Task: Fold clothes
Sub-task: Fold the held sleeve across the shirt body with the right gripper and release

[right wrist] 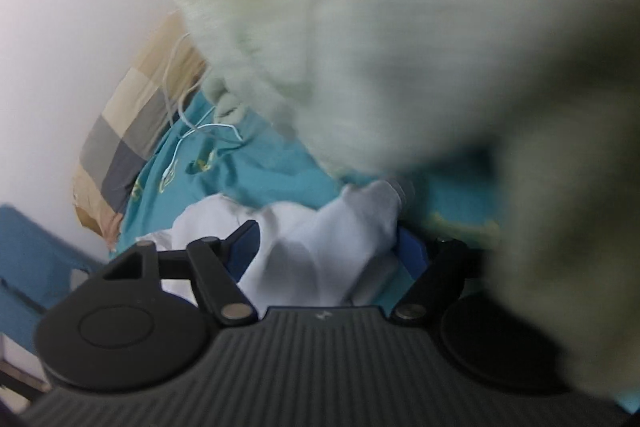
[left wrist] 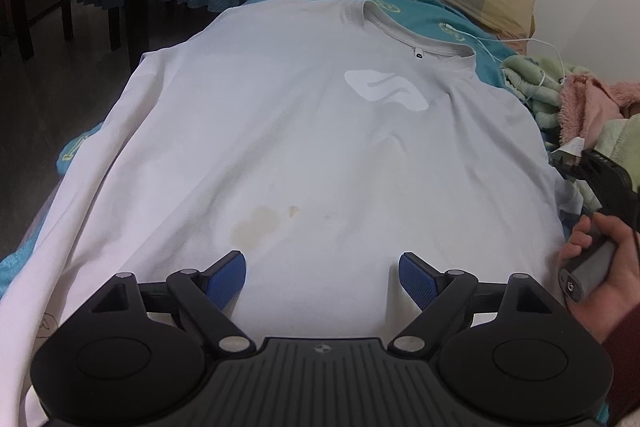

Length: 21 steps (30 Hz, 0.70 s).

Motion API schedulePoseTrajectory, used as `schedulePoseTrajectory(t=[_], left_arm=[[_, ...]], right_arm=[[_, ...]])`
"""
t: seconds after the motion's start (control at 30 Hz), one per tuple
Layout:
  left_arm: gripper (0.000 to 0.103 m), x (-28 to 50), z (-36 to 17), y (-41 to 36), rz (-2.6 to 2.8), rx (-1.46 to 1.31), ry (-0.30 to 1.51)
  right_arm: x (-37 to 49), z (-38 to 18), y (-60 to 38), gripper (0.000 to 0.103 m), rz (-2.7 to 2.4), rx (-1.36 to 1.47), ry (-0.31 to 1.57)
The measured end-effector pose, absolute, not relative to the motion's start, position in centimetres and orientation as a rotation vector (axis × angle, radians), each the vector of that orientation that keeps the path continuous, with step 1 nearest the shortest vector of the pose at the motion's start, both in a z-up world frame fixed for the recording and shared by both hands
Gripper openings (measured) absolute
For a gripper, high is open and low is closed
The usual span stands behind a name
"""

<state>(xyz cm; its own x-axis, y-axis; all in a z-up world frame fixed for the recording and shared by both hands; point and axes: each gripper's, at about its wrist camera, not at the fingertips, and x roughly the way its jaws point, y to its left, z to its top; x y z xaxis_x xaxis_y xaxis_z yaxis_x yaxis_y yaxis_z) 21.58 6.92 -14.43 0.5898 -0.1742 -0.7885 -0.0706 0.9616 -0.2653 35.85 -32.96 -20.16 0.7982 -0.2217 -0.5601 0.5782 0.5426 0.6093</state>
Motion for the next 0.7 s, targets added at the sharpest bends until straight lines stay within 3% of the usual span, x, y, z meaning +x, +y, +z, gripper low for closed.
schedulePoseTrajectory(t=[0.03, 0.07, 0.1, 0.3, 0.43, 0.53, 0.7], left_arm=[[0.086, 21.6, -14.4, 7.0, -0.06, -0.286, 0.941], [0.086, 21.7, -14.4, 7.0, -0.059, -0.291, 0.941], [0.086, 21.7, -14.3, 7.1, -0.058, -0.297, 0.94], [0.085, 21.6, -13.4, 8.2, -0.034, -0.334, 0.906], [0.085, 21.5, -11.9, 9.7, 0.005, -0.354, 0.839], [0.085, 21.4, -11.0, 10.8, 0.035, -0.361, 0.798], [0.085, 21.3, -10.9, 10.8, 0.025, -0.341, 0.781]], right_arm=[[36.5, -19.8, -32.5, 0.052, -0.505, 0.818, 0.466], [37.3, -19.3, -31.9, 0.025, -0.519, 0.748, 0.491], [37.8, -18.6, -31.2, 0.019, -0.532, 0.681, 0.5], [39.2, -12.2, -23.7, 0.017, -0.511, 0.156, 0.35], [38.9, -11.1, -14.8, 0.017, -0.216, -0.27, 0.221], [38.5, -13.1, -9.6, 0.017, 0.041, -0.406, 0.294], [38.1, -16.3, -6.4, 0.022, 0.206, -0.39, 0.478]])
